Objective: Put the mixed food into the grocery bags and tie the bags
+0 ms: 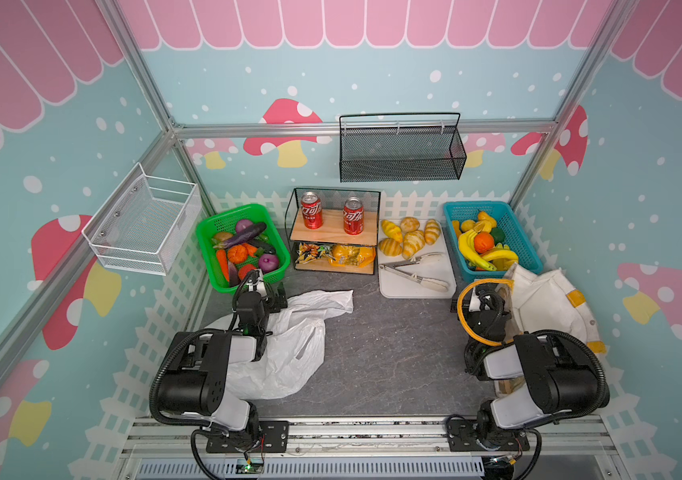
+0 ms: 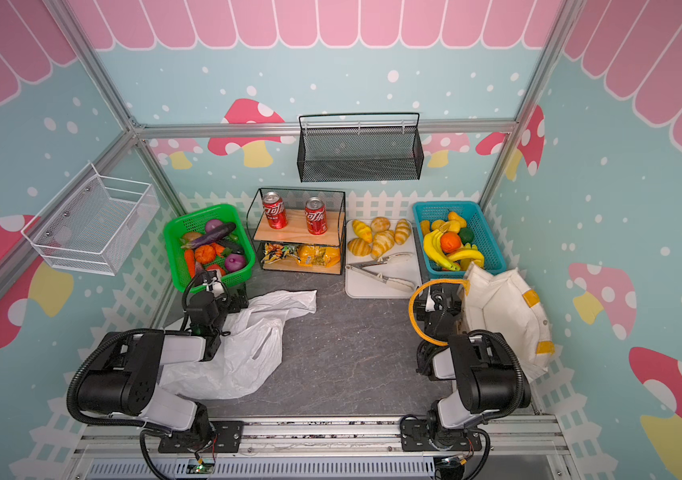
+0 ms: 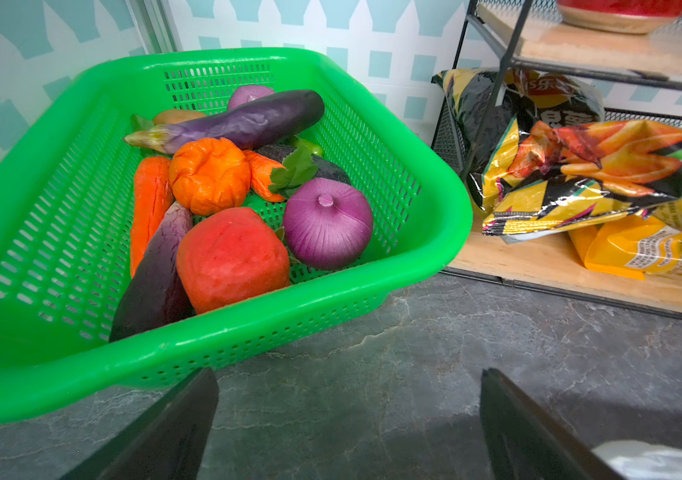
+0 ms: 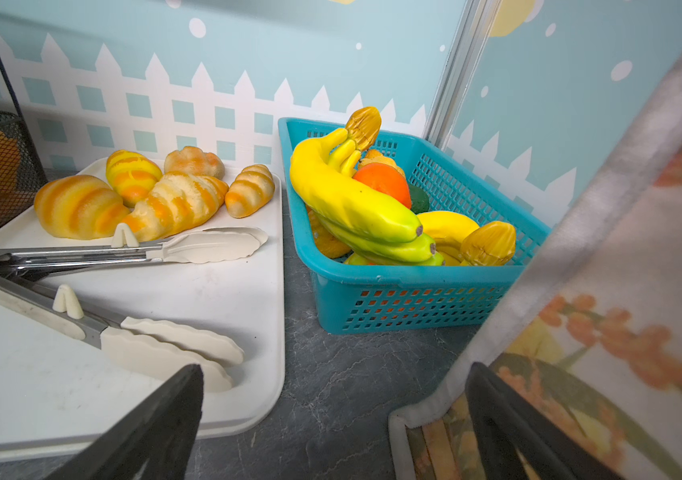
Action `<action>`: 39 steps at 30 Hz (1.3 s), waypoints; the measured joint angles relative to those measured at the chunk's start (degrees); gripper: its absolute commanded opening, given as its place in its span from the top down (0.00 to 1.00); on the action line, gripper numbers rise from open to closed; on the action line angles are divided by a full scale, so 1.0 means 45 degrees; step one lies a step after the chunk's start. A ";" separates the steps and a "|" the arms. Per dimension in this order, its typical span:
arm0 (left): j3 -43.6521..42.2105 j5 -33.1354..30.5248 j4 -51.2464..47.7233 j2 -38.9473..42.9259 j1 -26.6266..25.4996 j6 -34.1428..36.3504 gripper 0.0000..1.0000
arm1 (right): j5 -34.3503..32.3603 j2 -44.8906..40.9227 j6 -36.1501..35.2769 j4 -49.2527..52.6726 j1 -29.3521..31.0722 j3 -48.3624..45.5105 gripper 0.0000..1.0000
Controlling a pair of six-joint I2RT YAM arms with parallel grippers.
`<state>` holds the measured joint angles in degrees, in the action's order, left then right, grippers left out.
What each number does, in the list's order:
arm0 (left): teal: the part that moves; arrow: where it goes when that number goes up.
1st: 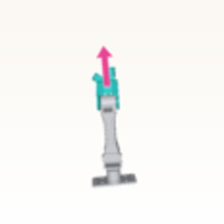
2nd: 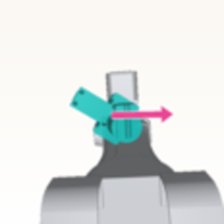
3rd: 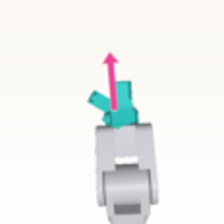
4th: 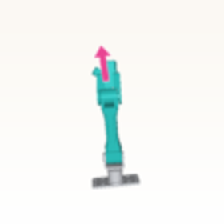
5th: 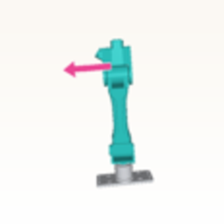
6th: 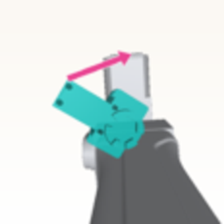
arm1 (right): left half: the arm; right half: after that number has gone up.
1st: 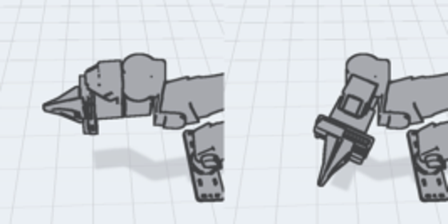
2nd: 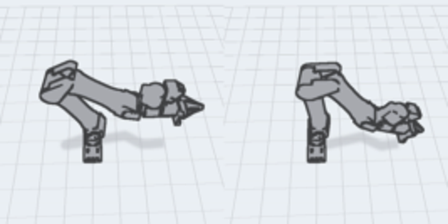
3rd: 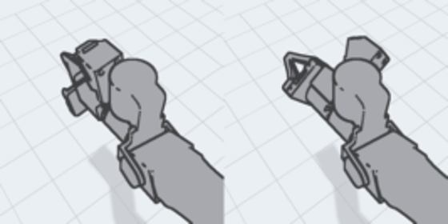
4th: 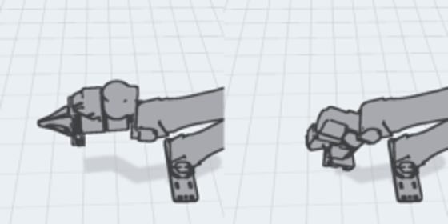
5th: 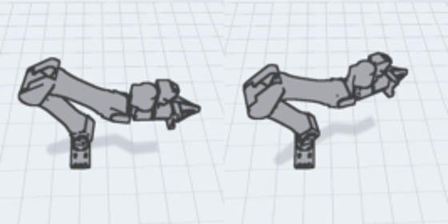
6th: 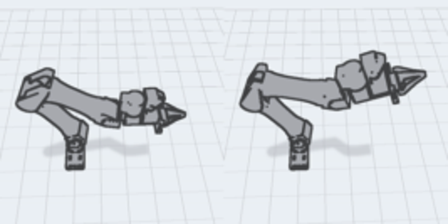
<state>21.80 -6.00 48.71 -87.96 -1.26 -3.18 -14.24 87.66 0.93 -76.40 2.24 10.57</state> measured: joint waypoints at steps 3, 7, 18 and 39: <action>0.0000 -0.0015 0.0000 0.0000 0.0000 -0.0005 0.00 | -0.0131 -0.0097 0.0034 0.0015 0.0000 -0.0044 0.04; 0.0000 -0.0612 -0.0505 0.0559 0.0000 -0.0121 0.00 | -0.0204 -0.1501 -0.0029 0.0461 0.0126 -0.0476 0.03; 0.1365 0.0500 -0.4974 0.6611 -0.0165 -0.4969 0.12 | 0.1404 -0.6926 0.1812 0.6533 0.1511 0.2497 0.03; 0.5003 0.2443 -1.0584 0.4279 -0.8908 -0.6290 0.12 | 0.3405 -0.6955 0.3036 1.8700 0.4109 0.7135 0.03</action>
<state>44.31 4.99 1.08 -68.71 -41.34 -31.48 1.08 56.36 14.59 7.75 20.73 42.68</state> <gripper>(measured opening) 0.883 0.963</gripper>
